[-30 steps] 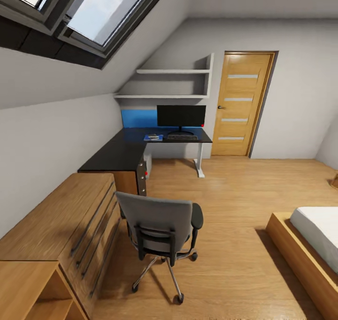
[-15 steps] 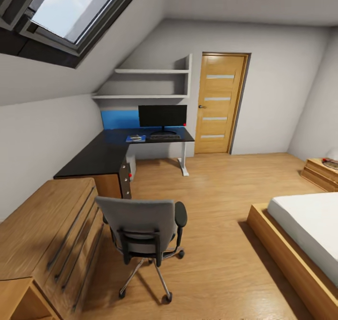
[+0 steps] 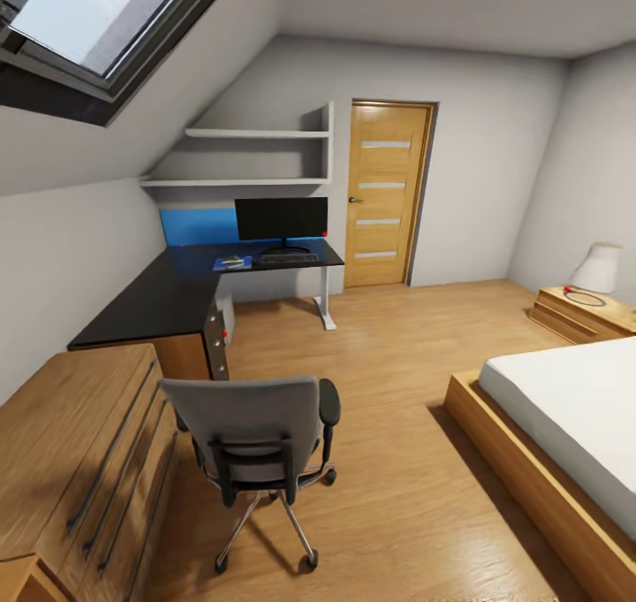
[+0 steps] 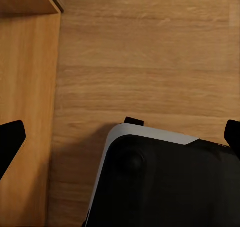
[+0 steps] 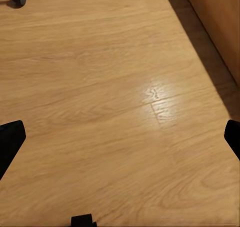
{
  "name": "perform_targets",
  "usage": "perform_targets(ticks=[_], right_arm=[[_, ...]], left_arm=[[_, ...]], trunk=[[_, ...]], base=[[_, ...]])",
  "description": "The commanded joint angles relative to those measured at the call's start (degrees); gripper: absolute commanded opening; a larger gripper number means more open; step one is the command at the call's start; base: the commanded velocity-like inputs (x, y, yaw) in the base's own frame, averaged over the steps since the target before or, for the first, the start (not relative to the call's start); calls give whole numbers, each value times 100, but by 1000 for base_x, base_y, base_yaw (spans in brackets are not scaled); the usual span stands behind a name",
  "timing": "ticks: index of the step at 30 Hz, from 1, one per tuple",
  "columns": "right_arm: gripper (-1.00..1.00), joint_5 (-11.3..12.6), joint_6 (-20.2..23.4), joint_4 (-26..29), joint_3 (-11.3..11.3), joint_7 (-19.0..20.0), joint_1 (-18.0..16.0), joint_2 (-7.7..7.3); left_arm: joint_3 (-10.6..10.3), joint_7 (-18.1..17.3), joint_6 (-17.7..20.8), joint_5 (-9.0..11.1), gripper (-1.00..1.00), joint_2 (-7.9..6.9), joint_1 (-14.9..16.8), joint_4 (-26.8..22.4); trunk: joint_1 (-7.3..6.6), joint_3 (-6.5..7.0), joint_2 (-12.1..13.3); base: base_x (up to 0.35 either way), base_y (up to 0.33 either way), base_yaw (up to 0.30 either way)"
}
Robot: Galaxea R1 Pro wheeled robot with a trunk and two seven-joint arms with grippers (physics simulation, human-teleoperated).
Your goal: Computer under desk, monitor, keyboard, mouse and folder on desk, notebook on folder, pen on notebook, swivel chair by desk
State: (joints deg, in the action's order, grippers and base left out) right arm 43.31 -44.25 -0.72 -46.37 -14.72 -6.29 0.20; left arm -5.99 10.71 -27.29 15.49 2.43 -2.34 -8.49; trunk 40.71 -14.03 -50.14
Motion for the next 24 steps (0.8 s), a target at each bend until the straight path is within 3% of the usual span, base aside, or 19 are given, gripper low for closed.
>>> perform_targets(ticks=[1, 17, 24], right_arm=[[100, -8, -5, -7, -47, -49, -4, 3], [100, -12, 38, 7, -52, -58, -4, 31], [100, -28, 151, 20, -67, -52, -4, 30]], left_arm=[[-49, 37, -5, 34, 100, -2, -3, -12], [-47, 37, -5, 34, 100, 2, -3, -12], [-51, 37, -5, 34, 100, 2, -3, -12]], trunk=[[1, -6, -5], [1, -6, -5], [1, -6, -5]], base=[[0, 88, -162], [0, 23, -57], [0, 183, -2]])
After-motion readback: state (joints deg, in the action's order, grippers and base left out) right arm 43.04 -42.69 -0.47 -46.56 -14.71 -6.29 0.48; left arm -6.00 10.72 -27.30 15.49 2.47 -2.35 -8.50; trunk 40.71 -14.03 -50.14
